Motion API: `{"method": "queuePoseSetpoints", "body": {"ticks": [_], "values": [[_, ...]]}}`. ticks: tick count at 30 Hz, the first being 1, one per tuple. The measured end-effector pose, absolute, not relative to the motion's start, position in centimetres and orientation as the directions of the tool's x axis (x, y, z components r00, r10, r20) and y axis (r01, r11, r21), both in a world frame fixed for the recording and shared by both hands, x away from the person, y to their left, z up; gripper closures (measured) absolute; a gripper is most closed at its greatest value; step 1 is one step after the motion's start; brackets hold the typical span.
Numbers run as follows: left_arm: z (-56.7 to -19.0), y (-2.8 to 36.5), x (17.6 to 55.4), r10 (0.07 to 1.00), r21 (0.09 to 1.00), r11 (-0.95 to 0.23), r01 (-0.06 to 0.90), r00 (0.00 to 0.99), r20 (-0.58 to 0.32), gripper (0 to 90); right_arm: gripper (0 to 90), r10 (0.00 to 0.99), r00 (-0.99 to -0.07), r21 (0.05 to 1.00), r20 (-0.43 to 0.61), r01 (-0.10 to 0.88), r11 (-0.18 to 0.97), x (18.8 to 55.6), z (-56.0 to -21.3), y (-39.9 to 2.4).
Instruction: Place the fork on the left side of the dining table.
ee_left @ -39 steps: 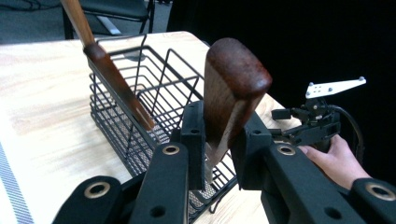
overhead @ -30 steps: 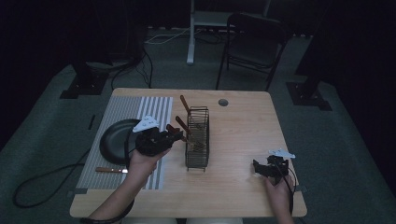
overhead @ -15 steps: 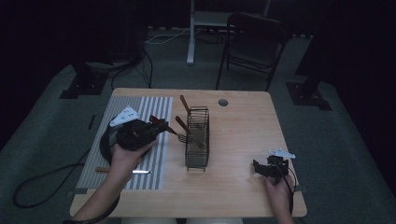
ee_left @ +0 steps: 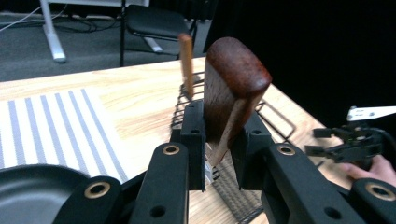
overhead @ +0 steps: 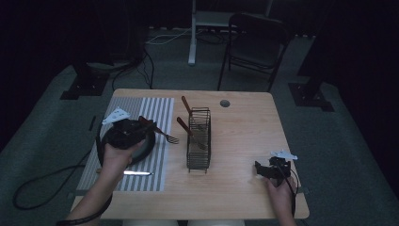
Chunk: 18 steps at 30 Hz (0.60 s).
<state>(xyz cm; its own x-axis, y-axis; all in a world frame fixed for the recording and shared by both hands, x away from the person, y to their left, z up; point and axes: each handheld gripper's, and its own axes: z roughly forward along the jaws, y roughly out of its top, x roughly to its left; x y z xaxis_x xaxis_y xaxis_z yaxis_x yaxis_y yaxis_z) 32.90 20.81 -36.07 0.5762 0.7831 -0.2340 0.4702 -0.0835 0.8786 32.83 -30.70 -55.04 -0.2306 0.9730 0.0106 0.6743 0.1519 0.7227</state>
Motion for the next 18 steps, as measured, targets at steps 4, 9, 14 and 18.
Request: {"method": "queuePoseSetpoints", "body": {"ticks": [4, 9, 14, 18], "values": [[-36.8, 21.6, 33.8, 0.79, 0.873, -0.062, 0.483, 0.559, -0.253, 76.8, 13.0, 0.973, -0.231, 0.723, 0.009, 0.673, 0.153, 32.8, -55.0, -30.7], [-37.7, 22.3, 34.9, 0.799, 0.869, -0.04, 0.493, 0.538, -0.269, 76.7, 13.0, 0.973, -0.231, 0.724, 0.01, 0.673, 0.152, 32.8, -55.0, -30.7], [-38.7, 22.6, 36.4, 0.828, 0.852, -0.028, 0.524, 0.49, -0.273, 76.8, 12.9, 0.973, -0.231, 0.723, 0.01, 0.673, 0.153, 32.8, -55.0, -30.7], [-39.2, 22.5, 37.5, 0.839, 0.844, -0.045, 0.534, 0.479, -0.258, 76.8, 12.9, 0.973, -0.231, 0.724, 0.009, 0.673, 0.153, 32.8, -55.0, -30.7]]}}
